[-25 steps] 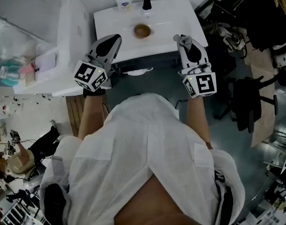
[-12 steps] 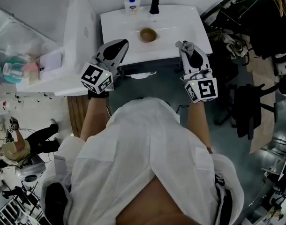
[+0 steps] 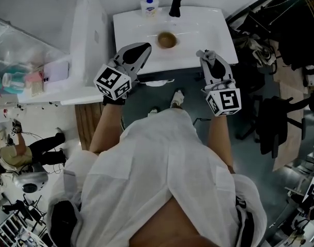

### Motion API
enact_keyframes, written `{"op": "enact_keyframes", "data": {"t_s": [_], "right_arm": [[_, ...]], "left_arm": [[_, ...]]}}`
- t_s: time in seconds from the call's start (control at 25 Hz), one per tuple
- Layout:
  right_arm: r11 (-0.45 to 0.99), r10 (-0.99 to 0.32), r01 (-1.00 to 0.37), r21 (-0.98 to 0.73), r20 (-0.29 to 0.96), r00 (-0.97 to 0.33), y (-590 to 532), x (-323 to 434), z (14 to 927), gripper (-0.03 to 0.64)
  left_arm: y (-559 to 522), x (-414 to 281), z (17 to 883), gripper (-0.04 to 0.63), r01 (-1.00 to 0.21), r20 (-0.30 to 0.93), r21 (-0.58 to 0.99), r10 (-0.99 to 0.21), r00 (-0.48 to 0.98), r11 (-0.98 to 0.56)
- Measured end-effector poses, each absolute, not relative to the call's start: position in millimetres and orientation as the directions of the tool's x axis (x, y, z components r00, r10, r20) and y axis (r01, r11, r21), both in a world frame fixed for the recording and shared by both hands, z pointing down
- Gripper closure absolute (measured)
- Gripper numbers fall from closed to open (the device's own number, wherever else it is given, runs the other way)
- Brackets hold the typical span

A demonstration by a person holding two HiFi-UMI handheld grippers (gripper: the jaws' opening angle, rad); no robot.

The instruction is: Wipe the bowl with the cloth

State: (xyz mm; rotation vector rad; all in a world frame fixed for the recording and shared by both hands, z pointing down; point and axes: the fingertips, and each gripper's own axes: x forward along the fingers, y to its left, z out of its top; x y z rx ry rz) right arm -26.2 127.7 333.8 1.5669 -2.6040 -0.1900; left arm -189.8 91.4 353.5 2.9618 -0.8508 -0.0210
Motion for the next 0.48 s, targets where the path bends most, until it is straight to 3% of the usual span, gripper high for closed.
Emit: {"op": "enact_keyframes", "data": {"t_s": [0.24, 0.48], "right_arm": [[0.486, -0.874, -0.862, 0.142, 0.07, -0.481, 73.1, -13.2, 361.3, 0.543], [0.548, -0.833, -0.83, 0.104, 0.152, -0.532, 3.1, -3.1, 398.8, 0.538]], "left_arm": [[51.2, -163.0, 373.1, 0.577, -0.536, 0.078, 0.018, -0.533, 0.842, -0.844], [-5.5, -142.5, 399.6, 0.572, -0.556, 0.127, 0.087, -0.544, 0.829, -0.827]]}}
